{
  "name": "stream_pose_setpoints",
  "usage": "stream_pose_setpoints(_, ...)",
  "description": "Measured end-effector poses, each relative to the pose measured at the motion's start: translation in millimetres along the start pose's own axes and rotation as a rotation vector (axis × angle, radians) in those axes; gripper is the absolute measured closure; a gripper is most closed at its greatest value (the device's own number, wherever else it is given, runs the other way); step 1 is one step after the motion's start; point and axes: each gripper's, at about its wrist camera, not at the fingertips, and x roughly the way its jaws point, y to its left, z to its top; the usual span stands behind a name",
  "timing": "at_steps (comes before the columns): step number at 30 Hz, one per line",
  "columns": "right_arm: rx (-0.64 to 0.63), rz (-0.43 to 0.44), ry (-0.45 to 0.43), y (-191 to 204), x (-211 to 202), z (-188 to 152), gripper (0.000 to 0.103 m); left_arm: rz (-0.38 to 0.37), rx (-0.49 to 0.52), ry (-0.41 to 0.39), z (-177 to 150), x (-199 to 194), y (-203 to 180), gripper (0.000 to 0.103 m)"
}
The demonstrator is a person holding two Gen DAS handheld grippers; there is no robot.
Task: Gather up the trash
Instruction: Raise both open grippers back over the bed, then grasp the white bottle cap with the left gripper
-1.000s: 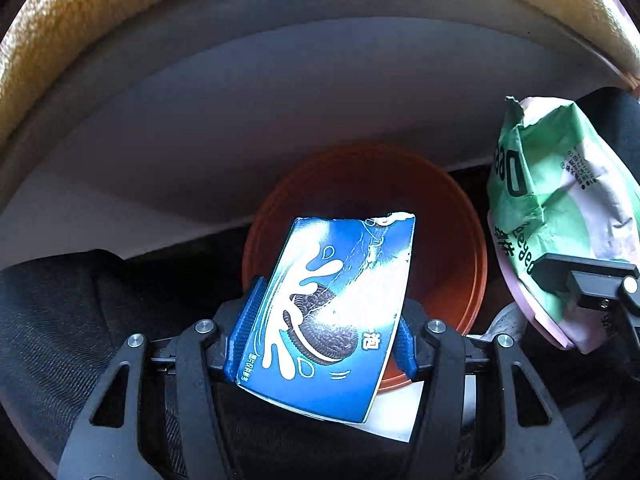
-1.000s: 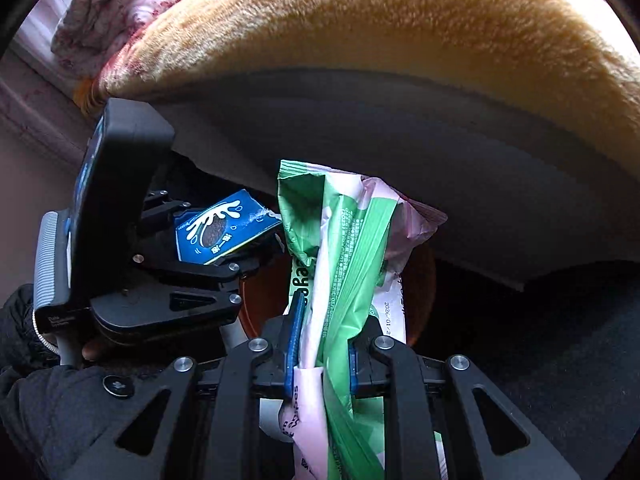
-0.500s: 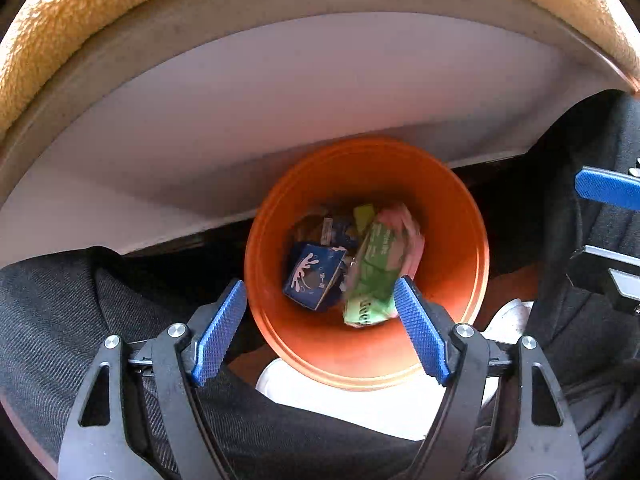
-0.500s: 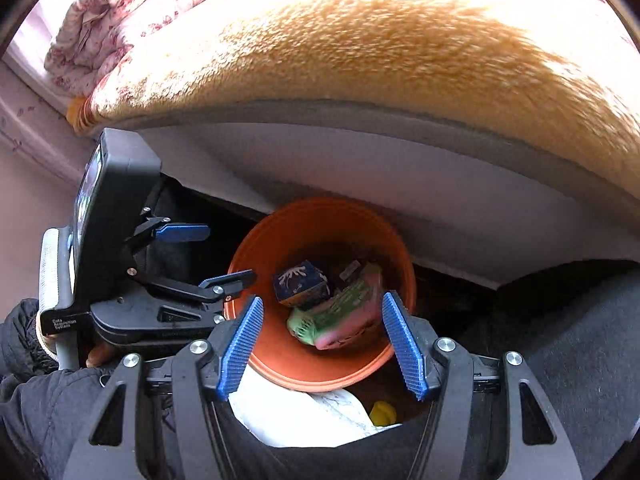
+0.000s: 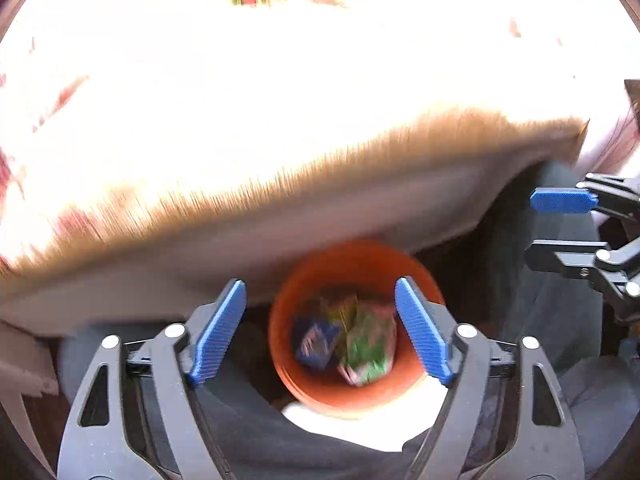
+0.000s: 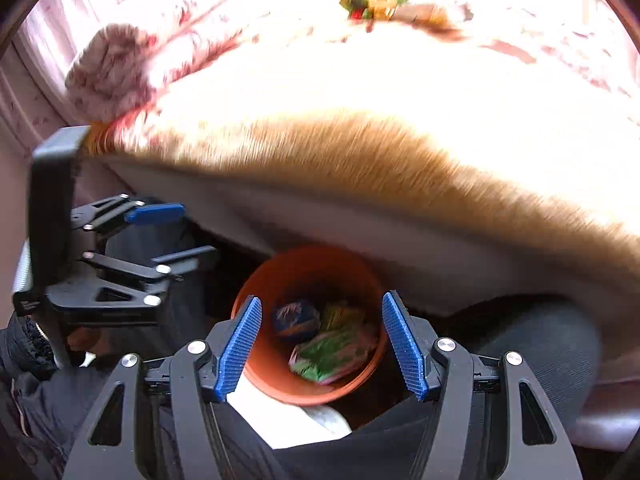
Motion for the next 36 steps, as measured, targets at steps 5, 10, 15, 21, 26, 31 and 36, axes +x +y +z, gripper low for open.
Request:
stream_pose_setpoints(5, 0.017, -0.049, -0.085, -16.9, -23.2, 16.6, 0.041, 0.051, 0.019, -0.113, 48.6, -10.6, -2.4, 0.020)
stream_pose_setpoints(10, 0.047, -0.072, -0.131, -31.6, -34.0, 26.3, 0.040, 0.027, -0.011, -0.132, 115.1, 3.2, 6.1, 0.020)
stream_pose_setpoints(15, 0.067, -0.060, -0.142, -46.1, -39.5, 35.2, 0.040, 0.037, -0.034, -0.128, 185.2, 26.3, 8.2, 0.020)
stream_pose_setpoints(21, 0.081, -0.039, -0.153, -57.4, -38.7, 37.8, 0.038, 0.022, -0.096, -0.054, 235.2, 79.0, 19.8, 0.020)
stream_pose_setpoints(26, 0.105, -0.027, -0.156, -71.3, -36.9, 40.2, 0.038, 0.019, -0.148, -0.013, 246.3, 109.6, 29.7, 0.034)
stream_pose_setpoints(31, 0.118, -0.024, -0.163, -80.5, -35.8, 44.6, 0.038, 0.072, -0.087, -0.030, 242.4, 117.9, 20.5, 0.056)
stream_pose_setpoints(36, 0.100, -0.032, -0.172, -81.0, -35.6, 55.1, 0.038, 0.060, -0.075, -0.064, 240.1, 111.0, 19.7, 0.072)
